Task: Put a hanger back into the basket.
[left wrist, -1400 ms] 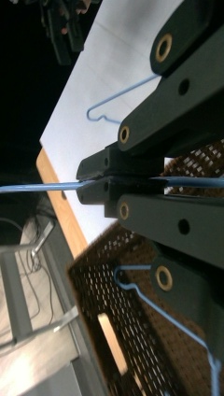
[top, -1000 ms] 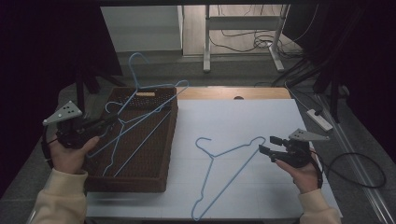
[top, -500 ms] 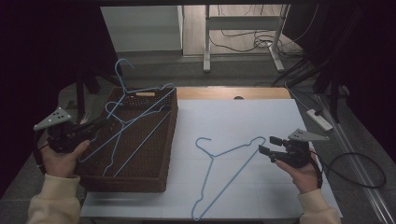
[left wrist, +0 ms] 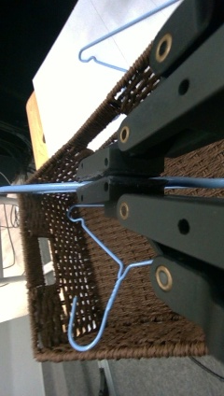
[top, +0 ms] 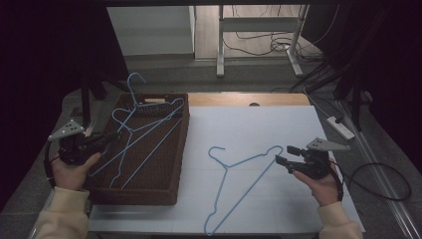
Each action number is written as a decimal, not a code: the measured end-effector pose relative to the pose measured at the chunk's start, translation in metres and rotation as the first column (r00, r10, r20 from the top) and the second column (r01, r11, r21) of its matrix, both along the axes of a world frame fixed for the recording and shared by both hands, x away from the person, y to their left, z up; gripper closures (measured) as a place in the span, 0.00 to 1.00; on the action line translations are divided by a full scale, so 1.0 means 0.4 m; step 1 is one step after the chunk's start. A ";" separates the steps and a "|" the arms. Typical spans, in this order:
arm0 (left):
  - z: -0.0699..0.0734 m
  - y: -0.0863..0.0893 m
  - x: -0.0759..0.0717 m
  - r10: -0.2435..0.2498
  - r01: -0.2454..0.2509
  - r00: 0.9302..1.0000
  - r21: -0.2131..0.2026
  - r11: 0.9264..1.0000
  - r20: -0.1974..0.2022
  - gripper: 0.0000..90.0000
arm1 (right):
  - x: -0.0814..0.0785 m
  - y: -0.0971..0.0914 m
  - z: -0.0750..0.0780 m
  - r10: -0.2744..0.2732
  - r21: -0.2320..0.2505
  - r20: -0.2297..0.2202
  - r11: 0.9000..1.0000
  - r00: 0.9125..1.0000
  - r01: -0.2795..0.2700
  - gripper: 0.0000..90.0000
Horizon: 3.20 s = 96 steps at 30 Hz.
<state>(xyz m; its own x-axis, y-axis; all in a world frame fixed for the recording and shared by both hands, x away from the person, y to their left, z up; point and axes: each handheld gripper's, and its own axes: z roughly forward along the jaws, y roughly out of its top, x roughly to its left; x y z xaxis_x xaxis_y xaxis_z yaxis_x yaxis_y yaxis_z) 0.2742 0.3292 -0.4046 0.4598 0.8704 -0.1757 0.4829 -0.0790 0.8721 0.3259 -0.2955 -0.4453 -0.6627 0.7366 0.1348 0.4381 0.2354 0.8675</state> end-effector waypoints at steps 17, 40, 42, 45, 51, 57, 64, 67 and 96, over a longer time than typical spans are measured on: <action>-0.058 -0.037 0.046 -0.003 0.005 0.998 0.028 1.000 -0.066 0.97 | -0.002 -0.003 0.001 -0.003 0.000 0.002 1.000 1.000 0.003 0.39; -0.112 -0.038 0.084 0.037 -0.003 0.967 0.134 0.991 -0.253 0.96 | -0.001 -0.003 -0.001 -0.004 -0.003 0.002 1.000 1.000 0.004 0.39; -0.113 -0.039 0.086 0.038 -0.003 0.968 0.138 0.990 -0.248 0.85 | -0.002 -0.003 -0.001 -0.003 -0.003 0.002 1.000 1.000 0.003 0.39; -0.113 -0.045 0.087 0.037 -0.003 0.974 0.153 0.988 -0.223 0.72 | -0.002 -0.004 -0.001 -0.004 -0.002 0.003 1.000 1.000 0.004 0.39; -0.093 -0.057 0.079 0.010 0.016 0.984 0.139 0.990 -0.180 0.45 | -0.002 -0.006 -0.001 -0.005 -0.002 0.001 1.000 1.000 0.005 0.39; -0.063 -0.081 0.055 -0.046 0.058 0.992 0.098 0.994 -0.118 0.38 | -0.002 -0.006 -0.001 -0.005 -0.004 0.000 1.000 1.000 0.005 0.39; -0.033 -0.133 0.013 -0.127 0.130 0.991 0.059 0.990 -0.047 0.37 | -0.001 -0.007 -0.003 -0.006 -0.007 -0.006 1.000 1.000 0.006 0.38; -0.027 -0.153 0.001 -0.151 0.153 0.988 0.049 0.987 -0.034 0.36 | -0.001 -0.005 -0.006 -0.008 -0.017 -0.011 1.000 1.000 0.008 0.38; -0.041 -0.303 -0.049 -0.257 0.257 0.966 0.022 0.966 -0.012 0.36 | -0.003 0.007 -0.028 0.010 -0.075 -0.033 0.997 0.999 -0.012 0.36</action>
